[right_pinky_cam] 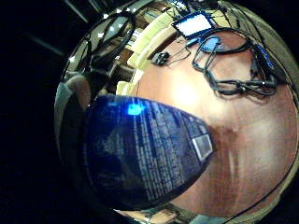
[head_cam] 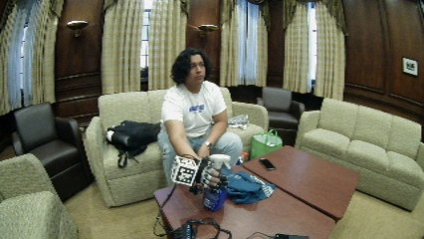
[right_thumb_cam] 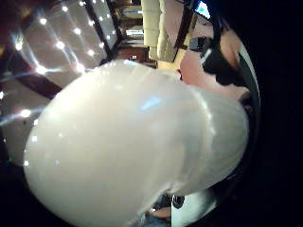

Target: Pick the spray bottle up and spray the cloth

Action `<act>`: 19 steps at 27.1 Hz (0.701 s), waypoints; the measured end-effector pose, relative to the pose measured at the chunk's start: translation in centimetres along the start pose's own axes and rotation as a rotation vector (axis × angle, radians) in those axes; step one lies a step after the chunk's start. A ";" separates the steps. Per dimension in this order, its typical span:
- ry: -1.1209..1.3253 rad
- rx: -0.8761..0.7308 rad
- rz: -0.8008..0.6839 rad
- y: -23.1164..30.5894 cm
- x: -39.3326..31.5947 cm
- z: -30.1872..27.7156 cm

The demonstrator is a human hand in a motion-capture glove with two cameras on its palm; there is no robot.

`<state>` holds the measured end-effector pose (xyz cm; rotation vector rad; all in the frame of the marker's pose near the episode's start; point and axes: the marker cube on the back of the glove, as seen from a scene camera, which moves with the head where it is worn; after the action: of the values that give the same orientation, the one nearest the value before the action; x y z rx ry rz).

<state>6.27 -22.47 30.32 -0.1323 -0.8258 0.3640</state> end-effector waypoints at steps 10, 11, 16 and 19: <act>-0.036 0.116 -0.121 0.9 -1.1 0.6; -0.015 0.136 -0.130 1.0 -1.3 0.6; 0.027 0.265 -0.255 0.4 -1.8 0.5; 0.021 0.248 -0.276 1.6 -2.0 -0.1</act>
<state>4.65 -21.66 28.47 0.2068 -0.7604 0.2018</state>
